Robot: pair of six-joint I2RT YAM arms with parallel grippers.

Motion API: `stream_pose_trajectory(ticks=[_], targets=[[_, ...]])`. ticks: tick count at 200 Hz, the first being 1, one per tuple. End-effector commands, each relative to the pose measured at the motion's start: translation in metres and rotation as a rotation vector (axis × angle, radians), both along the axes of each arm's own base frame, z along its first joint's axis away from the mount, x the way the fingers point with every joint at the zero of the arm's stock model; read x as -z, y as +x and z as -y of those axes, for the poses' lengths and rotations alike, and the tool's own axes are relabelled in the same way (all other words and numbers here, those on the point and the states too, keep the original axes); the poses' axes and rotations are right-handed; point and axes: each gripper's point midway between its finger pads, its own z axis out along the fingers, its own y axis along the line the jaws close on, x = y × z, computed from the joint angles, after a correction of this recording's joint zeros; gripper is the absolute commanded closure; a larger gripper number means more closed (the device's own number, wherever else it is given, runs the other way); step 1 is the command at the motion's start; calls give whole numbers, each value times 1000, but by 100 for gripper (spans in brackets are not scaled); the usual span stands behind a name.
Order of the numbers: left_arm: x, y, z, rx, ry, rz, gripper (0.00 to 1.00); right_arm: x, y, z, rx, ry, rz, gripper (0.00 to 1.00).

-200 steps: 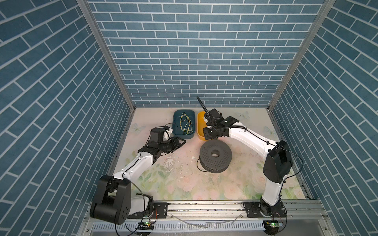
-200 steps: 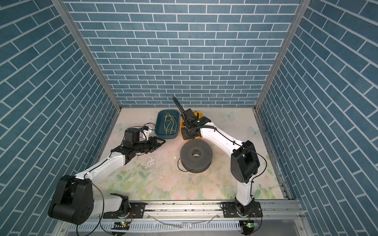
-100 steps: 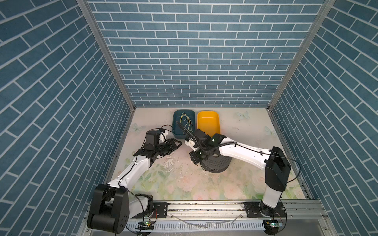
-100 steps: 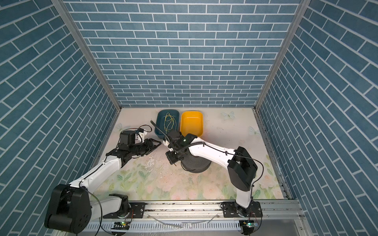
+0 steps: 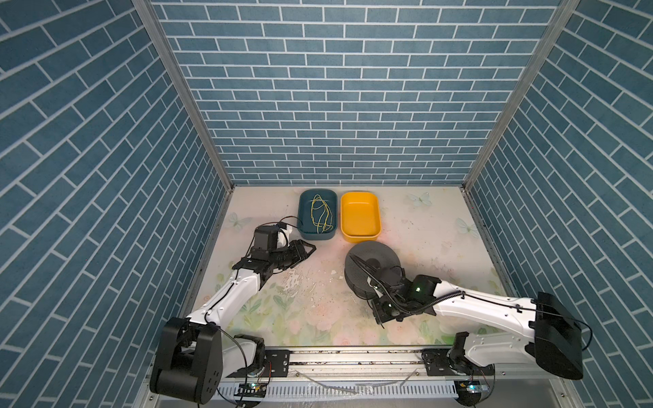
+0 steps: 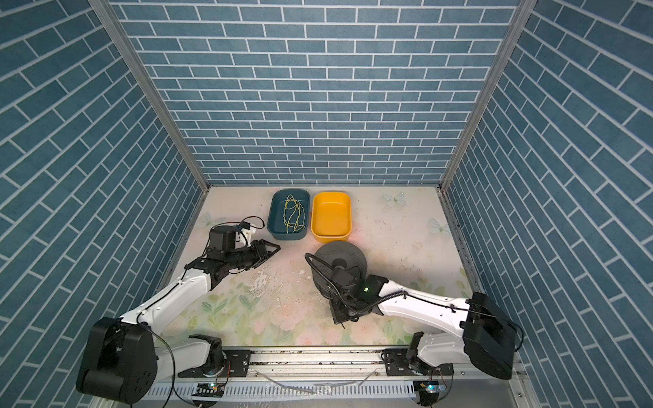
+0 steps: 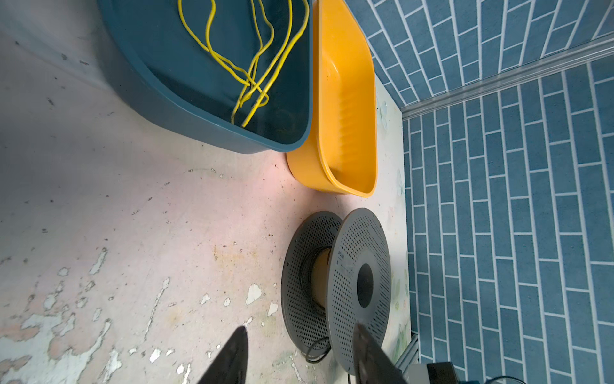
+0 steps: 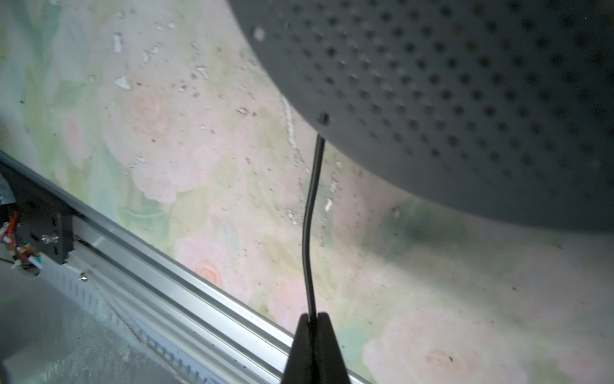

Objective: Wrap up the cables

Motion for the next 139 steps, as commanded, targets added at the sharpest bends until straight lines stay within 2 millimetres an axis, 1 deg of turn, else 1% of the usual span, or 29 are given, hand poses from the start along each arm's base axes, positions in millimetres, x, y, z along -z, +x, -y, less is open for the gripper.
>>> stream_pose_trajectory(ticks=[1, 14, 31, 50, 60, 83, 84, 86, 94, 120, 139], targets=[[2, 1, 12, 26, 15, 12, 49, 12, 8, 40, 202, -72, 8, 100], [4, 0, 20, 43, 21, 10, 49, 15, 16, 53, 275, -59, 13, 100], [8, 1, 26, 53, 19, 2, 49, 14, 31, 58, 344, -2, 26, 100], [8, 4, 29, 59, 16, 0, 49, 13, 49, 53, 355, 32, 46, 100], [8, 4, 30, 62, 20, -2, 49, 12, 58, 47, 345, 41, 58, 100], [12, 3, 29, 63, 31, -12, 49, 15, 73, 35, 311, 32, 73, 100], [7, 6, 30, 62, 28, 0, 49, 15, 74, 35, 312, 32, 74, 100], [3, 8, 30, 63, 26, 8, 49, 16, 74, 35, 311, 30, 76, 100], [2, 9, 31, 64, 27, 11, 49, 17, 79, 35, 319, 25, 94, 100], [6, 9, 32, 68, 31, 3, 49, 19, 92, 45, 381, 11, 139, 100], [12, 11, 34, 73, 33, -8, 49, 20, 103, 60, 451, -23, 176, 100]])
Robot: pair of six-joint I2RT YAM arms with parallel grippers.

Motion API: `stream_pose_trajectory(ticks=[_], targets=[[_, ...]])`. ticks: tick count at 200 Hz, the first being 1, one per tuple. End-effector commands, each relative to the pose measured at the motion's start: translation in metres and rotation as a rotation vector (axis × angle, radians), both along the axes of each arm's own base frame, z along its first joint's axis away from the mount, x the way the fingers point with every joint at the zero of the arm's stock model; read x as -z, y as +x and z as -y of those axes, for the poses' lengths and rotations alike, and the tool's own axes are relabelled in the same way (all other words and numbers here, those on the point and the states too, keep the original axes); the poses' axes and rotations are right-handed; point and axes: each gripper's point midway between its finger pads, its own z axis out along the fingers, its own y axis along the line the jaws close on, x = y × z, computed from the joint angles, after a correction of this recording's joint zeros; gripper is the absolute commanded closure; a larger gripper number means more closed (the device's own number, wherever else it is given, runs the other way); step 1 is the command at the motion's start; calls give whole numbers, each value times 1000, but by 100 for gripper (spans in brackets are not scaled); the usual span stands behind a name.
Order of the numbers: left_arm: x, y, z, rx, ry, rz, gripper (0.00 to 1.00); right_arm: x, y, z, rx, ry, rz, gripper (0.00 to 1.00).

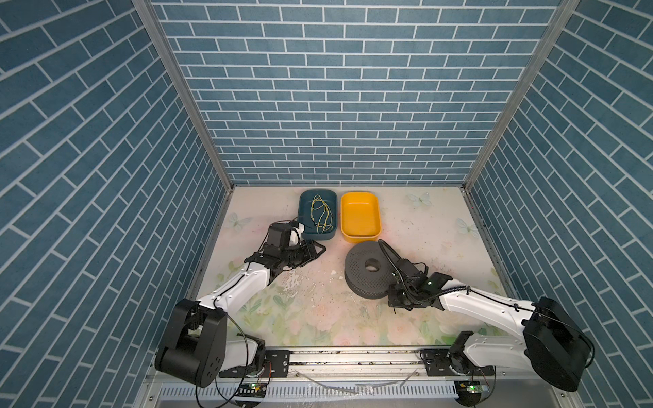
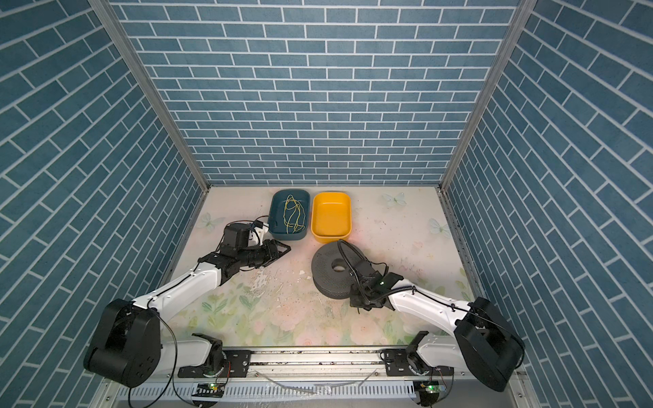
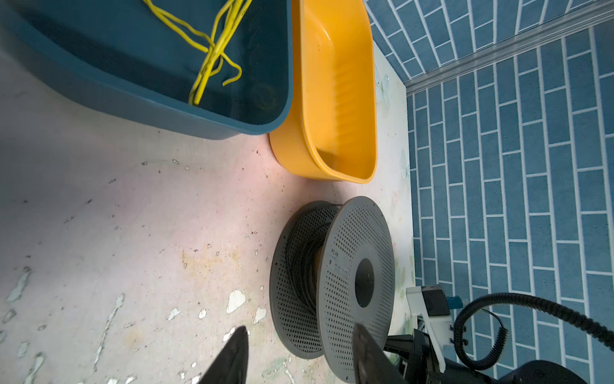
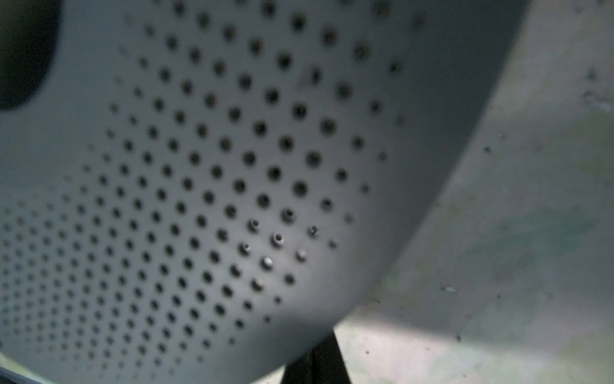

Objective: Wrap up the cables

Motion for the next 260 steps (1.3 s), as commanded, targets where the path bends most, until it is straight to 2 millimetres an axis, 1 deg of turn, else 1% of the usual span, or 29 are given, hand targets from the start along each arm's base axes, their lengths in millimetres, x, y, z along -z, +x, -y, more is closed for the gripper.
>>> stream_pose_trajectory(ticks=[1, 17, 30, 43, 58, 79, 111, 164, 191, 215, 241, 253, 260], targets=[[3, 5, 4, 14, 12, 5, 49, -10, 26, 12, 91, -27, 95, 100], [7, 5, 5, 19, 14, -7, 49, -8, 32, 32, 159, -71, 95, 100], [7, 5, 6, 22, 15, -6, 49, -6, 35, 45, 203, -82, 92, 100], [7, 6, 5, 19, 20, -2, 49, -8, 38, 55, 241, -73, 101, 100], [6, 6, 6, 18, 19, -1, 49, -11, 43, 61, 263, -56, 107, 100], [8, 6, 12, 32, 16, -4, 49, -17, 53, 54, 227, -25, 120, 100], [18, 3, 20, 51, 20, -26, 50, -21, 68, 35, 152, 7, 128, 100], [30, 1, 30, 73, 20, -45, 50, -20, 99, 17, 185, 97, 155, 100], [33, 0, 33, 79, 21, -48, 50, -12, 105, 16, 176, 74, 151, 100], [34, 0, 33, 79, 20, -47, 50, -7, 105, 14, 162, 75, 145, 100], [39, 0, 35, 79, 9, -58, 50, -4, 104, 16, 151, 61, 147, 91], [42, -1, 37, 82, 1, -65, 50, -5, 103, 16, 143, 64, 152, 83], [44, -2, 38, 85, -2, -69, 50, -5, 102, 16, 141, 63, 151, 81]])
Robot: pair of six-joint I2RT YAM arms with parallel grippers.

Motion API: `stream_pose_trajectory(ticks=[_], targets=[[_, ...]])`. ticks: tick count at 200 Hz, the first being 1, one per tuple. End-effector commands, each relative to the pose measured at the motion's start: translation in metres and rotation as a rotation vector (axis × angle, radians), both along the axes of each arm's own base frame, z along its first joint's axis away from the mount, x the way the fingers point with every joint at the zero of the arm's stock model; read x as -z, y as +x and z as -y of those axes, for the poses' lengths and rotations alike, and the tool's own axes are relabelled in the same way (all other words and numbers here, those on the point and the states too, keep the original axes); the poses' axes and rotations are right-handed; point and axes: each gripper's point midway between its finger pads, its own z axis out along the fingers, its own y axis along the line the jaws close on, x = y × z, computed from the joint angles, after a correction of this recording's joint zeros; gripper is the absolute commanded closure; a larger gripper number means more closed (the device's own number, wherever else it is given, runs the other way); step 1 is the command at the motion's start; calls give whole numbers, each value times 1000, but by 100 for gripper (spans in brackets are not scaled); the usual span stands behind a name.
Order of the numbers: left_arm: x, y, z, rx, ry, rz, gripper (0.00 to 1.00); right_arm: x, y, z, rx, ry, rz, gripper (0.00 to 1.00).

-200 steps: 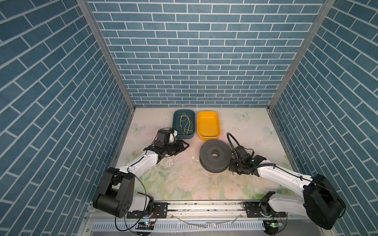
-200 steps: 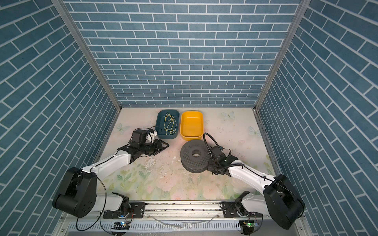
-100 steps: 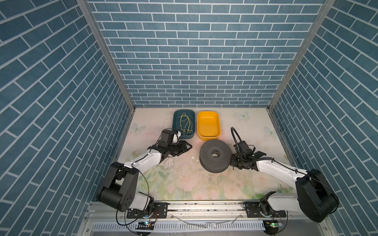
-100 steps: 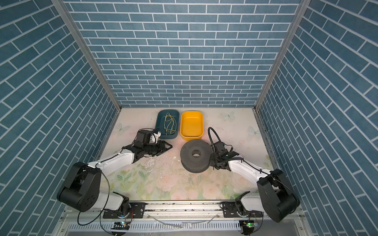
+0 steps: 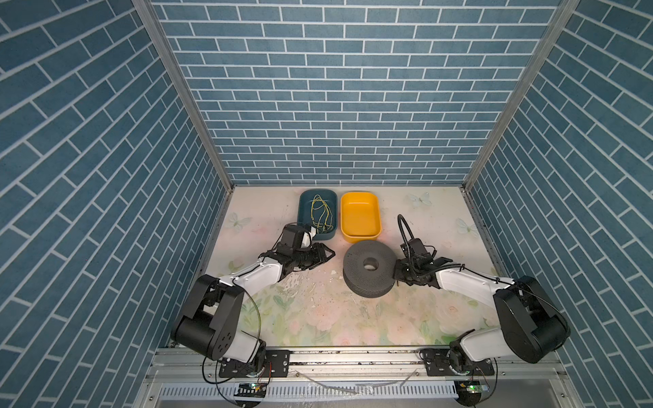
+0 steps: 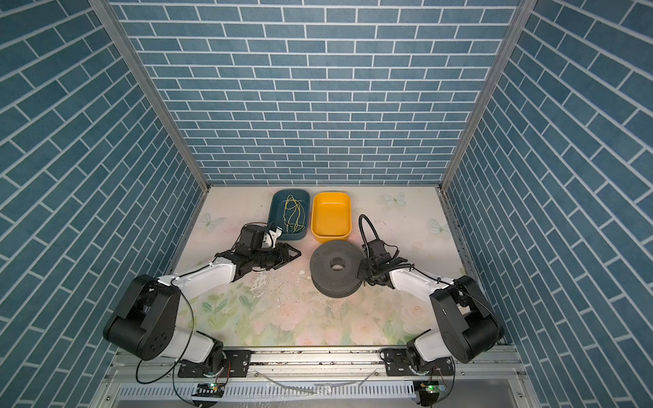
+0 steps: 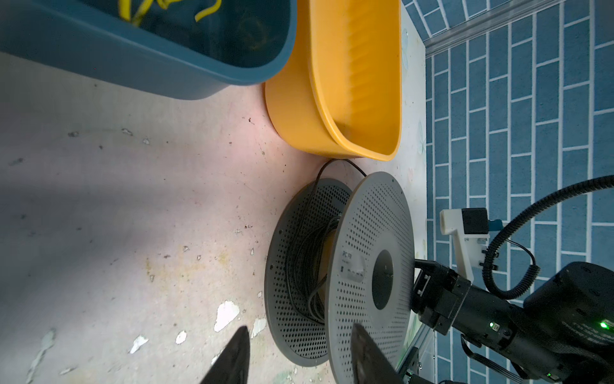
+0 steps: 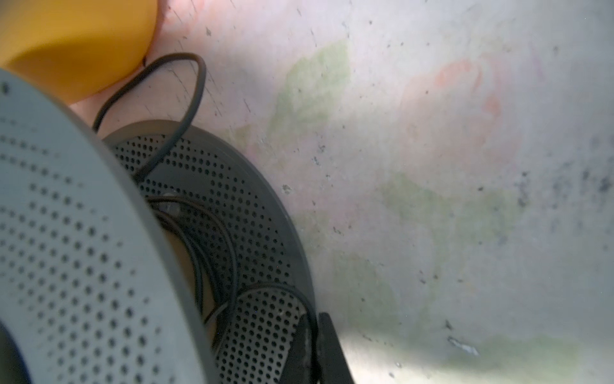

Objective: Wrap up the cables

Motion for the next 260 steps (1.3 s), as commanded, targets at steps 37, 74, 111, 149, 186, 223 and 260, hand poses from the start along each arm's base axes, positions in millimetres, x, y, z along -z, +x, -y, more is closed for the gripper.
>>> stream_pose_trajectory(ticks=[37, 74, 111, 149, 186, 223, 260], targets=[[11, -2, 10, 13, -23, -17, 51, -12, 6, -4, -27, 17, 52, 74], [18, -9, 7, 9, -15, -37, 51, -12, 2, 0, -21, 6, 46, 62], [17, -10, 5, 10, -4, -33, 51, -17, 0, 7, -22, -27, 55, 58], [14, -9, 4, 10, 8, -36, 51, -25, -5, 24, 8, -94, 56, 50], [-5, -7, -6, 18, 91, -3, 47, -46, -4, 46, 56, -174, 118, 8], [-40, 1, -32, -19, 171, 62, 19, -74, 12, 63, 81, -257, 197, 1], [-70, 13, -62, -56, 267, 104, 0, -107, 36, 86, 130, -344, 312, 1]])
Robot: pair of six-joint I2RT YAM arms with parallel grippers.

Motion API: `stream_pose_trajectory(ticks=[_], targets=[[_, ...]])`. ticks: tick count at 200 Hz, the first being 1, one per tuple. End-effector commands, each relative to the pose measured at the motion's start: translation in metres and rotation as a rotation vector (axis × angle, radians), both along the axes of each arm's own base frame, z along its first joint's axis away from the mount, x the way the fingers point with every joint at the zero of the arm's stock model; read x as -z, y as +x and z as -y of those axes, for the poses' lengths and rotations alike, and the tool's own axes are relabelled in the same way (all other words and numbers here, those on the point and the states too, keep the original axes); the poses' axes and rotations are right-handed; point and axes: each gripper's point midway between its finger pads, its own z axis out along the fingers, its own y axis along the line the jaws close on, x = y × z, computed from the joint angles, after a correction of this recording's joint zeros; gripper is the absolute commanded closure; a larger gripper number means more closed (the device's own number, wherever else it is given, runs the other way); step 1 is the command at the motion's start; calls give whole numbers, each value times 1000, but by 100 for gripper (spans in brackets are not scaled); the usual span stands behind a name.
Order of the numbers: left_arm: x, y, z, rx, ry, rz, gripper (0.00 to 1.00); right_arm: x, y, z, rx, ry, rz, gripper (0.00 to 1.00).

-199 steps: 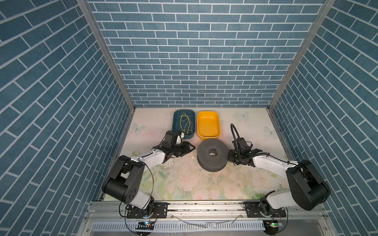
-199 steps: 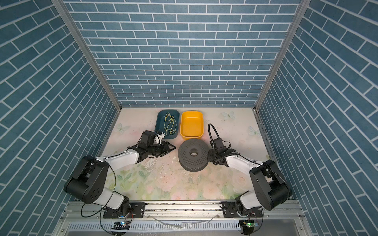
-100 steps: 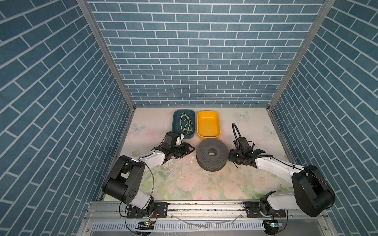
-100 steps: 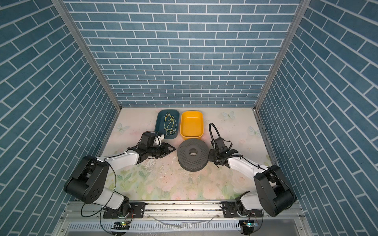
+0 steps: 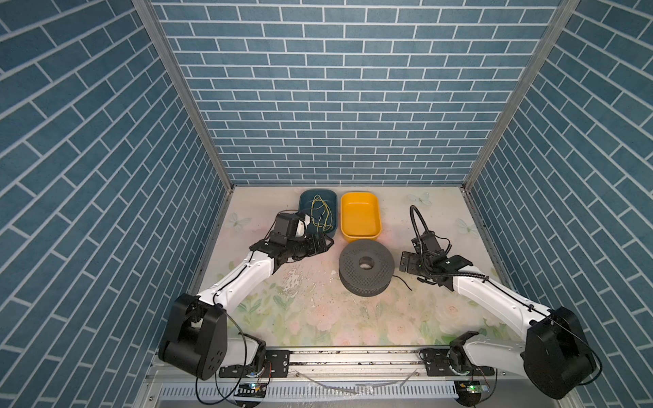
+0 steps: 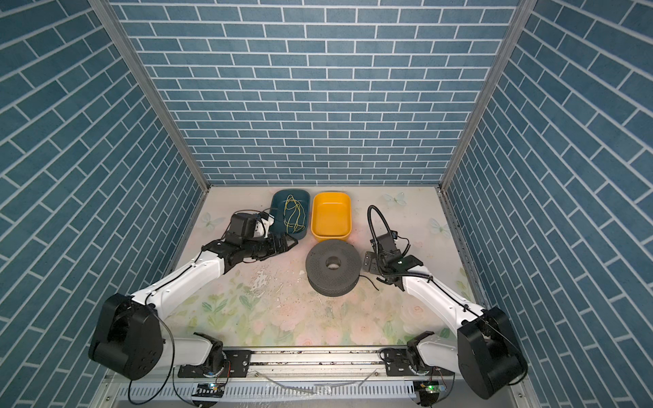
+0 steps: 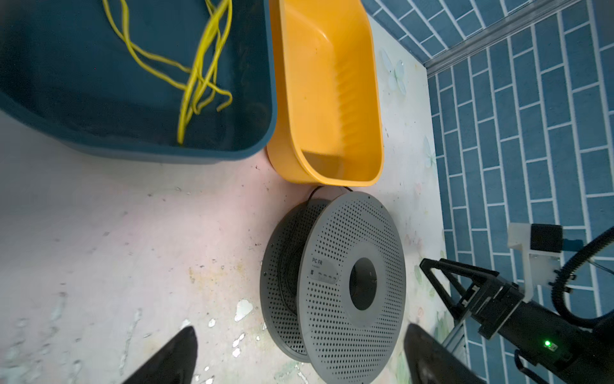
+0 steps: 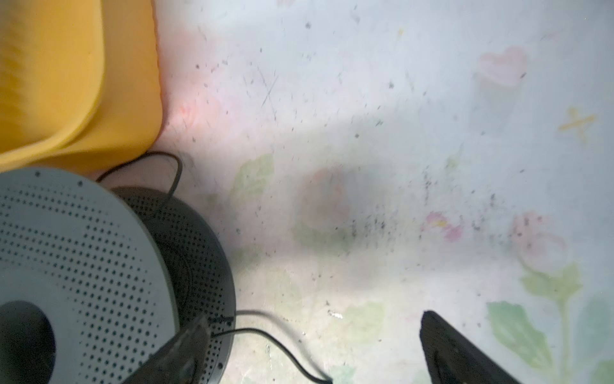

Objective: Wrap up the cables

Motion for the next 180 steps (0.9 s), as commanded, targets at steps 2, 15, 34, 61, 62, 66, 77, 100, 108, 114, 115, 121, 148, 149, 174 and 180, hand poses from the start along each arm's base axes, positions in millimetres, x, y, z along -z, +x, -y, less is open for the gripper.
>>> stream_pose_trajectory(ticks=[2, 15, 34, 61, 62, 66, 77, 100, 108, 114, 115, 121, 148, 149, 174, 180], targets=[[-1, -3, -27, -15, 112, -24, 0, -35, 20, 23, 36, -108, 112, 1], [-7, 4, -37, -38, 114, -8, 0, -44, 29, 30, 30, -156, 157, 1], [-16, 18, -59, -59, 226, 81, 0, -58, 39, 46, 46, -261, 217, 1], [-18, 35, -106, -82, 426, 232, 0, -62, 56, 62, 14, -431, 315, 1], [-17, 35, -107, -83, 427, 233, 0, -62, 57, 62, 14, -435, 318, 2], [-15, 38, -115, -93, 432, 239, 0, -61, 59, 65, 19, -444, 331, 1], [-9, 46, -134, -137, 434, 273, 0, -56, 64, 73, 47, -439, 350, 1], [6, 55, -168, -213, 534, 422, 0, -45, 78, 85, 53, -432, 355, 2], [15, 56, -182, -246, 564, 446, 0, -43, 83, 86, 37, -447, 368, 1], [28, 56, -190, -259, 584, 444, 0, -42, 86, 87, 34, -453, 389, 1], [31, 55, -191, -260, 588, 442, 0, -41, 87, 88, 34, -453, 392, 2], [39, 57, -195, -260, 607, 455, 0, -39, 89, 88, 23, -454, 410, 2], [60, 57, -206, -299, 683, 569, 0, -26, 96, 97, 24, -437, 469, 2], [60, 57, -206, -301, 681, 567, 0, -26, 96, 98, 24, -438, 472, 2], [63, 60, -211, -304, 651, 538, 0, -9, 97, 104, 13, -440, 493, 2], [62, 58, -211, -317, 647, 553, 0, -9, 98, 106, 10, -451, 508, 2]])
